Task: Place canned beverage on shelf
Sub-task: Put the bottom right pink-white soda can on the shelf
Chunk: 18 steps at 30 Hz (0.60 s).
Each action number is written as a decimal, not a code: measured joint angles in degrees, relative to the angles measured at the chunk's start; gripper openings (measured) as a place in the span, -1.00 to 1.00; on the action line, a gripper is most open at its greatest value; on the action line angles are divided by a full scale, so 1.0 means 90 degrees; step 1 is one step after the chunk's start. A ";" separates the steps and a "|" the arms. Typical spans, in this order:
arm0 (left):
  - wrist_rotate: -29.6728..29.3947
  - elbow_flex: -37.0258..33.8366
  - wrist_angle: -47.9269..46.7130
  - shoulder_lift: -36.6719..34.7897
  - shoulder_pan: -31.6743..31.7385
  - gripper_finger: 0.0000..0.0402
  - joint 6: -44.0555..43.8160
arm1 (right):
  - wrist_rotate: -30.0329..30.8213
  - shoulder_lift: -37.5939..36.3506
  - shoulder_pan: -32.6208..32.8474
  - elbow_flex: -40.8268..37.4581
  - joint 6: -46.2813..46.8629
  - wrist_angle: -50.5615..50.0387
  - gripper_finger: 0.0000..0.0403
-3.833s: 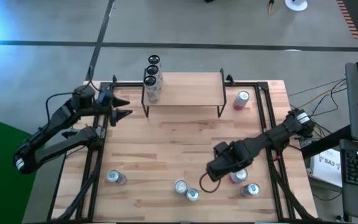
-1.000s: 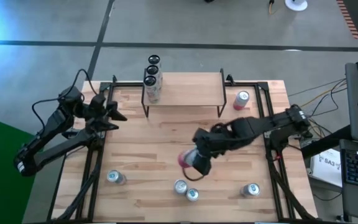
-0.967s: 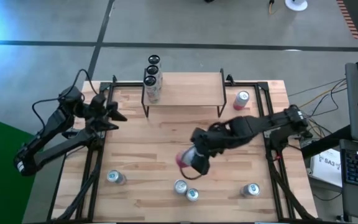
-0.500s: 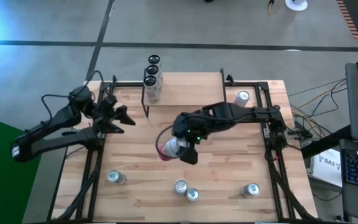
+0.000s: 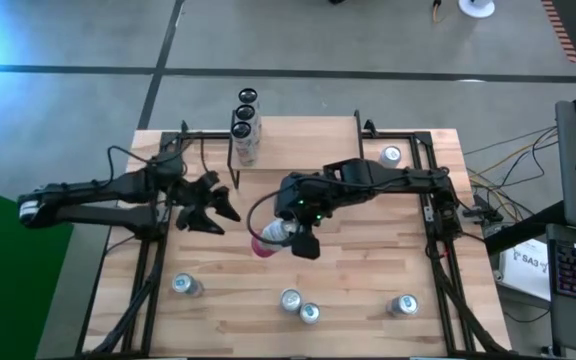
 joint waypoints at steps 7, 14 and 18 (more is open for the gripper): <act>-0.0152 0.0000 0.1299 0.0787 -0.0577 0.89 -0.0300 | -0.0187 0.0019 0.0002 -0.0009 -0.0208 0.0196 0.45; -0.0193 0.0000 0.1861 0.1432 -0.0905 0.89 -0.0406 | -0.0429 0.0019 0.0002 -0.0009 -0.0332 0.0423 0.45; -0.0465 0.0002 0.2340 0.1754 -0.0965 0.89 -0.0423 | -0.0553 0.0042 0.0004 -0.0009 -0.0375 0.0493 0.45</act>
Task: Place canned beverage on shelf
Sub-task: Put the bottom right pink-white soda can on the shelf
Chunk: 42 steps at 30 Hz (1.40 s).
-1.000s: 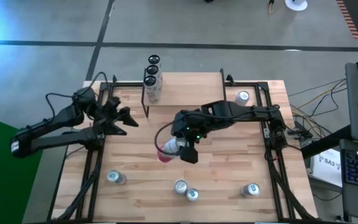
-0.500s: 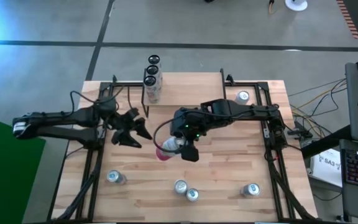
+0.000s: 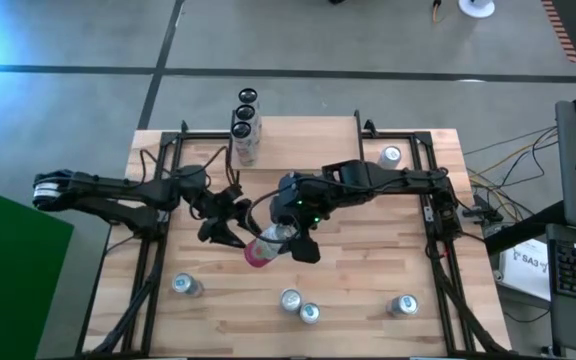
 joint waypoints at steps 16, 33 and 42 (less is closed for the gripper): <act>0.0413 0.1706 -0.0858 0.1487 -0.0482 0.70 0.1008 | -0.0205 0.0014 -0.0010 -0.0003 -0.0041 0.0425 0.45; 0.0394 0.1917 -0.1466 0.1440 -0.0484 0.47 0.1266 | -0.0105 0.0014 0.0010 -0.0002 0.0481 0.0472 0.56; -0.0456 0.1910 -0.1895 0.1282 -0.0475 0.45 0.1839 | 0.0856 -0.0253 0.0015 -0.0002 0.1532 -0.0174 0.70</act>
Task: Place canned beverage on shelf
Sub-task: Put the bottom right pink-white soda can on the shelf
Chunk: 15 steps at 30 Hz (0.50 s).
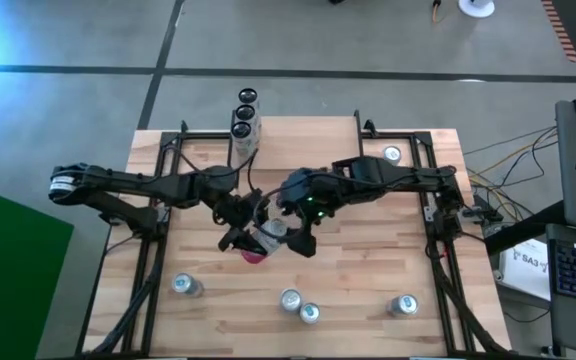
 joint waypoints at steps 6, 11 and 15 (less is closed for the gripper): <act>-0.0735 0.0000 -0.0291 -0.0372 -0.0014 0.45 0.0697 | 0.1382 -0.0497 0.0108 0.0000 0.0319 -0.0037 0.71; -0.1564 0.0000 -0.0304 -0.0731 -0.0014 0.44 0.1101 | 0.2602 -0.0771 0.0289 -0.0026 0.0535 0.0042 0.71; -0.2305 0.0000 -0.0280 -0.1003 -0.0014 0.44 0.1412 | 0.3087 -0.0863 0.0454 -0.0163 0.0704 0.0206 0.71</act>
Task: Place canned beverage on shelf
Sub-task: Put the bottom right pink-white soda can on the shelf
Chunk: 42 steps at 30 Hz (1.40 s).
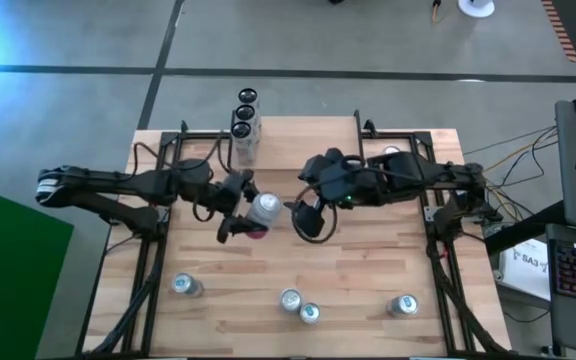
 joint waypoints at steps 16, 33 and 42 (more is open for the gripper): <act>-0.0649 0.0000 0.0111 -0.0154 -0.0135 0.44 0.0236 | 0.0484 -0.0874 0.0228 -0.3500 -0.0017 0.5258 0.71; -0.0773 0.0002 0.0472 -0.0185 -0.0136 0.44 0.0163 | 0.0845 -0.1015 0.0230 -0.4597 -0.0542 0.7190 0.60; -0.0773 0.0002 0.0508 -0.0122 -0.0131 0.44 0.0158 | 0.0685 -0.1020 0.0155 -0.4597 -0.0525 0.7145 0.45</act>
